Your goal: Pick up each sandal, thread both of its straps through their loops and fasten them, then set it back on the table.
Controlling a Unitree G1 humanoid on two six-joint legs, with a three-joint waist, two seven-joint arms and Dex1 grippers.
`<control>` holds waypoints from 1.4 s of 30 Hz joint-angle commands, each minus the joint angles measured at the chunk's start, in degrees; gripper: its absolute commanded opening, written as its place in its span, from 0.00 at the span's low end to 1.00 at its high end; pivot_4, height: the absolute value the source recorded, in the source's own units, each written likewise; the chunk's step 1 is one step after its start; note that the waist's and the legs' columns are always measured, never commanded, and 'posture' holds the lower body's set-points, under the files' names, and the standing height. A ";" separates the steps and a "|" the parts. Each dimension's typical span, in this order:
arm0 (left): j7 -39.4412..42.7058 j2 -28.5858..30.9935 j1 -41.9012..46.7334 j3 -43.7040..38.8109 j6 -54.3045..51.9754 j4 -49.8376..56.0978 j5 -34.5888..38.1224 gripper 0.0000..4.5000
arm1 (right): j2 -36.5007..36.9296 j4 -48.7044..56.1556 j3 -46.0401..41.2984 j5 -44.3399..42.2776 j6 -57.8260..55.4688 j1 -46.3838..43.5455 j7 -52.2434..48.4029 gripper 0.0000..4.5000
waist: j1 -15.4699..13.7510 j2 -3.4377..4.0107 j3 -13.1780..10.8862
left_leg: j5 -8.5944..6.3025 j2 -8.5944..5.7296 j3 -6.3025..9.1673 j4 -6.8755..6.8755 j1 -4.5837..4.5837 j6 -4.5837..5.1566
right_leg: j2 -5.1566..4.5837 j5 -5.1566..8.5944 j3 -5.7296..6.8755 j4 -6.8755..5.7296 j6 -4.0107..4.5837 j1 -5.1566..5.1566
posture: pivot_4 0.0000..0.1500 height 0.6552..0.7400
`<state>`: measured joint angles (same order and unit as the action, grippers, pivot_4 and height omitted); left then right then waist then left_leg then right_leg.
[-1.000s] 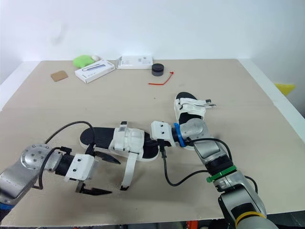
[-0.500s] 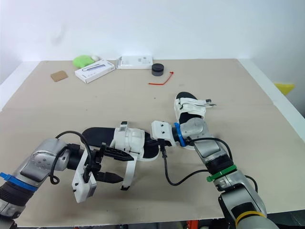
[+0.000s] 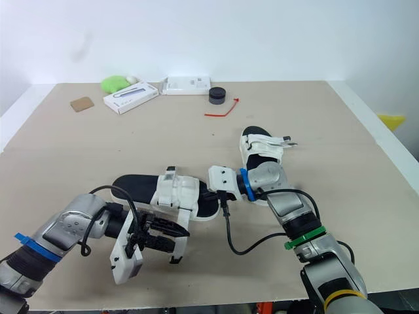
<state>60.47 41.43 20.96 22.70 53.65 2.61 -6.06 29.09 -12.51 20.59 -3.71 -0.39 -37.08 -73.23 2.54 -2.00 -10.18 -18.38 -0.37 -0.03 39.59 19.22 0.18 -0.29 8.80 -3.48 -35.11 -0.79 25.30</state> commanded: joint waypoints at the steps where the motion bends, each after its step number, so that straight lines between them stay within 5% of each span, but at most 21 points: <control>1: -1.41 0.22 0.06 0.31 -1.41 -0.54 1.88 0.05 | 1.13 0.07 0.17 1.24 -0.51 0.55 0.09 0.00 | 0.00 0.00 0.00 | 0.00 0.00 0.00 0.00 0.00 0.00 | 0.00 0.00 0.00 0.00 0.00 0.00 | 1.00 1.00; 4: -0.63 0.23 -1.16 0.33 -7.53 -0.36 7.28 0.01 | 1.31 0.03 0.13 1.26 -0.48 0.59 -0.01 0.00 | 0.00 0.00 0.00 | 0.00 0.00 0.00 0.00 0.00 0.01 | 0.00 0.00 0.00 0.00 0.00 0.00 | 1.00 1.00; 14: 0.78 2.37 -2.75 -5.80 -53.91 16.15 38.44 0.01 | 1.00 -0.53 0.36 1.37 -0.37 0.33 0.09 0.00 | 0.09 0.00 0.00 | -0.01 0.02 0.15 0.07 0.04 0.03 | 0.13 0.23 0.05 -0.05 -0.36 0.01 | 1.00 1.00; 18: -2.42 1.75 0.91 -10.61 -73.06 17.19 53.43 0.01 | 0.94 -0.94 0.41 1.45 -0.13 0.12 0.05 0.00 | 0.06 0.00 -0.01 | -0.01 0.03 0.25 0.08 0.05 0.03 | 0.20 0.25 0.05 -0.06 -0.36 -0.01 | 1.00 1.00; 22: -14.95 -3.69 10.82 -17.23 -92.35 7.68 68.93 0.01 | 0.69 -1.39 0.47 1.47 0.14 -0.25 -0.02 0.00 | -0.01 0.01 -0.02 | 0.00 0.01 0.34 0.16 0.08 0.04 | 0.22 0.23 0.08 -0.08 -0.38 -0.01 | 1.00 1.00; 32: -20.57 -10.93 15.48 -19.11 -109.60 0.78 70.12 0.01 | 0.38 -1.37 0.22 1.51 -0.04 -0.38 0.31 0.00 | 0.05 0.01 -0.02 | 0.00 -0.05 0.42 0.16 0.14 -0.03 | 0.20 0.02 0.07 -0.10 0.03 0.02 | 1.00 1.00; 42: -29.02 -15.44 15.99 -23.52 -115.59 -6.87 66.33 0.01 | 0.68 -0.59 -0.04 1.36 -0.41 0.24 0.64 0.00 | 0.04 0.01 -0.02 | 0.04 -0.11 0.45 0.17 0.13 -0.10 | 0.12 0.00 0.08 -0.09 -0.01 0.00 | 1.00 1.00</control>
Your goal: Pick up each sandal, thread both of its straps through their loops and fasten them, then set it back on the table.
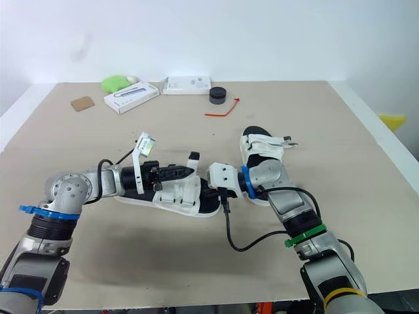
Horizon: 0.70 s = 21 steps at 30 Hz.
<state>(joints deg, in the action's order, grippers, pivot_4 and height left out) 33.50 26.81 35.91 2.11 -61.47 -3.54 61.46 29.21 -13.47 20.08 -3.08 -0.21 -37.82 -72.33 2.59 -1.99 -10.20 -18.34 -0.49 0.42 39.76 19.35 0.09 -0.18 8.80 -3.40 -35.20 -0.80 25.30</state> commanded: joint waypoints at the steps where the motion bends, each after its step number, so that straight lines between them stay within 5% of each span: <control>1: -2.53 -1.21 0.95 -3.16 -0.96 -1.12 -1.54 0.01 | 0.48 0.23 0.53 0.77 -0.54 0.87 -0.27 0.00 | -0.01 0.00 0.00 | 0.00 -0.01 0.00 0.00 0.00 0.00 | -0.02 0.00 0.00 0.00 0.00 0.00 | 1.00 1.00; 18: 1.54 -1.43 0.33 0.88 -0.36 -2.17 -13.61 0.01 | 0.46 0.87 0.61 0.66 -0.80 1.19 -0.29 0.00 | 0.01 -0.01 0.02 | 0.06 -0.07 0.00 0.00 -0.05 -0.09 | -0.06 -0.04 -0.02 0.00 -0.07 -0.07 | 1.00 1.00; 21: 2.96 -1.47 0.81 1.34 0.55 -2.20 -15.29 0.16 | 0.58 1.12 0.53 0.64 -0.88 1.38 -0.28 0.00 | 0.01 -0.01 0.02 | 0.06 -0.07 0.00 0.00 -0.06 -0.09 | -0.06 -0.04 -0.02 0.00 -0.07 -0.08 | 1.00 1.00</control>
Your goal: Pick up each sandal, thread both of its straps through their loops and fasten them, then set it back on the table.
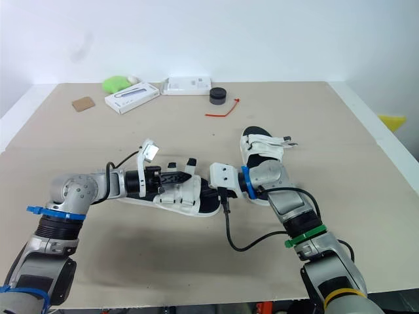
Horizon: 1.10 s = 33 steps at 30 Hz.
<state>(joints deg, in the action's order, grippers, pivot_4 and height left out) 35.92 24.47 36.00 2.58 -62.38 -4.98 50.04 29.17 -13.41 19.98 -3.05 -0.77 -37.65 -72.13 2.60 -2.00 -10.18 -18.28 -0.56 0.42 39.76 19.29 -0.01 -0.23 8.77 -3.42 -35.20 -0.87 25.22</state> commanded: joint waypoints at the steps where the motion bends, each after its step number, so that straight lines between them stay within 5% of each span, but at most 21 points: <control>1: 1.71 1.17 0.72 1.50 2.59 -0.19 -5.00 0.25 | 0.67 1.16 0.59 0.61 -0.34 1.28 -0.47 0.00 | 0.00 0.00 0.00 | 0.00 0.00 0.00 0.00 0.00 0.00 | 0.00 0.00 0.00 0.00 0.00 0.00 | 1.00 1.00; 4: 6.30 3.30 0.61 3.94 8.54 3.07 -9.19 0.53 | 0.80 1.39 0.49 0.67 -0.42 1.46 -0.41 0.00 | 0.05 0.00 0.00 | 0.00 0.01 -0.02 -0.01 0.01 0.00 | 0.03 0.01 -0.01 0.01 0.00 0.01 | 1.00 1.00; 13: 14.16 5.39 5.06 2.83 28.01 1.16 -19.47 0.53 | 0.90 1.82 0.52 0.70 -0.50 1.80 -0.33 0.00 | -0.02 0.00 -0.01 | -0.01 0.00 -0.02 -0.05 0.08 0.00 | -0.01 0.03 0.00 0.07 -0.01 0.06 | 1.00 1.00; 20: 22.29 4.25 2.84 5.10 34.54 7.72 -19.71 0.53 | 0.80 1.80 0.60 0.77 -0.42 1.85 -0.26 0.00 | 0.03 0.00 -0.01 | -0.06 0.01 -0.05 -0.05 0.11 0.06 | -0.02 0.06 -0.03 0.08 -0.04 0.09 | 1.00 1.00; 23: 24.08 4.22 1.60 8.53 37.17 5.38 -24.04 0.37 | 0.69 1.77 0.61 0.74 -0.52 1.79 -0.19 0.00 | 0.02 0.00 -0.01 | -0.06 0.01 -0.07 -0.05 0.08 0.07 | -0.01 0.07 -0.06 0.07 -0.06 0.07 | 1.00 1.00; 27: 23.55 2.62 2.14 10.51 38.06 0.24 -27.58 0.01 | 0.56 1.65 0.74 0.83 -0.56 1.70 -0.08 0.00 | -0.01 0.00 -0.01 | -0.06 0.03 -0.07 -0.04 0.09 0.07 | 0.05 0.18 -0.05 0.07 -0.25 0.07 | 1.00 1.00; 33: 23.30 1.54 4.40 12.42 38.57 -8.13 -33.04 0.01 | 0.68 1.87 0.55 0.80 -0.80 1.72 0.05 0.00 | -0.02 -0.01 0.00 | -0.07 0.03 -0.08 -0.03 0.07 0.09 | 0.04 0.15 -0.06 0.07 -0.21 0.05 | 1.00 1.00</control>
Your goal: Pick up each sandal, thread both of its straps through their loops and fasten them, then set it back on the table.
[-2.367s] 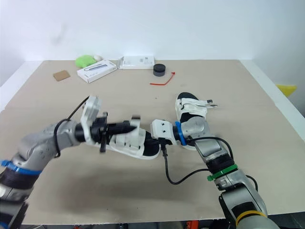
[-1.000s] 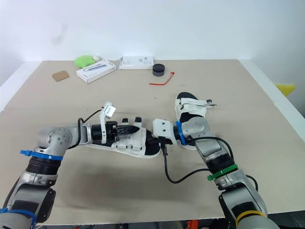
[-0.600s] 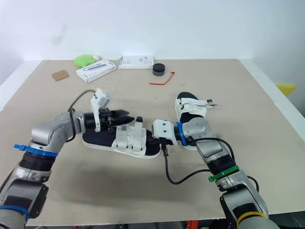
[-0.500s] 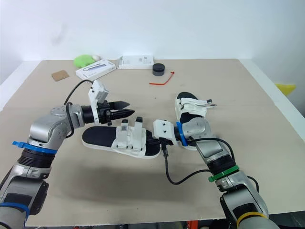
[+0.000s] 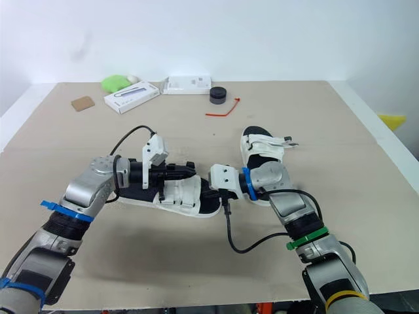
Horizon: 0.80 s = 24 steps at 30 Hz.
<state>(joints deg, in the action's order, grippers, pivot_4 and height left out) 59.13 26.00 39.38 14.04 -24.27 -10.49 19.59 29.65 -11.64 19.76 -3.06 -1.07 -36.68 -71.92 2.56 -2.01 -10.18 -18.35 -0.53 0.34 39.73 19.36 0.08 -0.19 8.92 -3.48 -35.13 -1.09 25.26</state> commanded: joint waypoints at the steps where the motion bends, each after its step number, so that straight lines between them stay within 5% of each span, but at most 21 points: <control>1: 0.53 0.04 1.28 1.24 0.48 -3.36 -3.24 0.01 | 0.29 0.17 0.75 0.79 -0.54 0.79 -0.15 0.00 | 0.04 0.00 0.00 | 0.00 -0.01 -0.03 0.00 -0.01 0.00 | 0.00 0.00 -0.02 0.00 -0.02 0.00 | 1.00 1.00; 10: 4.01 0.56 2.05 4.96 -0.32 -6.88 -8.15 0.01 | 0.26 0.16 0.73 0.75 -0.70 0.84 0.09 0.00 | 0.03 0.02 0.03 | 0.00 0.00 -0.02 0.00 -0.05 0.00 | 0.01 0.06 -0.02 -0.01 -0.10 -0.04 | 1.00 1.00; 20: 1.73 4.24 8.22 -8.38 3.85 -3.99 -3.96 0.01 | 0.24 0.25 0.79 0.61 -0.82 1.02 0.26 0.00 | 0.12 0.02 0.01 | 0.01 0.09 -0.02 0.00 0.04 0.02 | 0.08 -0.09 -0.02 -0.04 0.11 0.09 | 1.00 1.00; 24: 4.74 8.91 0.86 -9.85 9.02 3.08 -4.28 0.30 | 0.40 0.24 0.60 0.49 -0.77 1.15 0.25 0.00 | 0.18 0.05 0.03 | -0.03 0.07 -0.03 -0.04 0.02 0.04 | 0.02 -0.11 -0.05 -0.04 0.18 0.09 | 1.00 1.00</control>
<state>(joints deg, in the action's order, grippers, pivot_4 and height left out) 62.31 33.86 43.10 5.24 -17.48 -10.82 14.54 29.56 -11.30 19.83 -3.29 -1.38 -36.38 -71.36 2.74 -1.96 -10.15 -18.38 -0.47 0.27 39.67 19.35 0.13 -0.22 8.81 -3.53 -35.16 -0.92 25.35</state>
